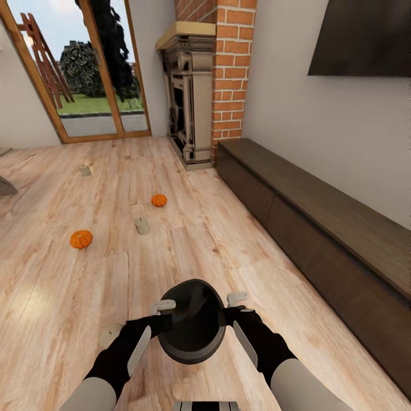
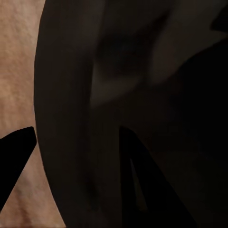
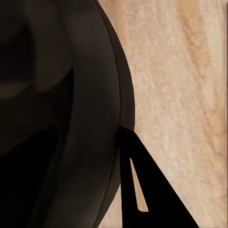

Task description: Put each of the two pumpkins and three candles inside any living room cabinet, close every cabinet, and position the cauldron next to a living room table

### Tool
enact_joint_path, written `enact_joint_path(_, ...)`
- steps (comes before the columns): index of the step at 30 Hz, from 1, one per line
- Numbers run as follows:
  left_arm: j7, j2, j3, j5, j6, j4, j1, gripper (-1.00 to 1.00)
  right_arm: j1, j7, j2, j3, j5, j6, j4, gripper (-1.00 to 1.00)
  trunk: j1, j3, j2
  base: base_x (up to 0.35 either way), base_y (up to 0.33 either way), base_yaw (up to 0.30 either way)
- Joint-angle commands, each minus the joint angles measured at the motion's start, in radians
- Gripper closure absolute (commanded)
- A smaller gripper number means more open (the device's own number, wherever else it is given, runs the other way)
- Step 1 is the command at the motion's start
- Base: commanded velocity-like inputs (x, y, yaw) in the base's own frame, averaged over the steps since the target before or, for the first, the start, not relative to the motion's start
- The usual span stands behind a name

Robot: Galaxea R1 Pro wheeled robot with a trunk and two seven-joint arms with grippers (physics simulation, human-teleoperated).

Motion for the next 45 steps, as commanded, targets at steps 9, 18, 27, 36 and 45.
enact_joint_path(9,0.001,0.001,-0.001,0.016,0.004,-0.001,0.0,1.0,-0.001,-0.005,0.0,0.005,-0.035,0.001,-0.004,1.0,-0.004,0.034,0.002,0.0,0.0,0.0)
enact_joint_path(18,0.0,0.001,-0.001,0.014,0.004,-0.002,0.0,1.0,-0.001,-0.006,0.0,0.005,-0.035,0.001,-0.004,1.0,-0.008,0.069,0.004,0.0,0.0,0.0)
enact_joint_path(27,-0.001,0.004,0.001,0.017,0.006,-0.001,0.0,1.0,-0.001,-0.005,0.0,0.005,-0.035,0.001,-0.004,1.0,-0.016,0.103,0.013,0.0,0.0,0.0)
enact_joint_path(36,0.001,0.005,0.002,0.017,0.004,0.008,0.0,1.0,-0.001,-0.005,0.0,0.005,-0.035,0.001,-0.004,1.0,-0.05,0.131,0.076,0.0,0.0,0.0)
enact_joint_path(45,0.001,0.005,0.002,0.017,0.004,0.009,0.0,1.0,-0.001,-0.005,0.0,0.005,-0.035,0.001,-0.006,1.0,-0.085,0.159,0.139,0.0,0.0,0.0)
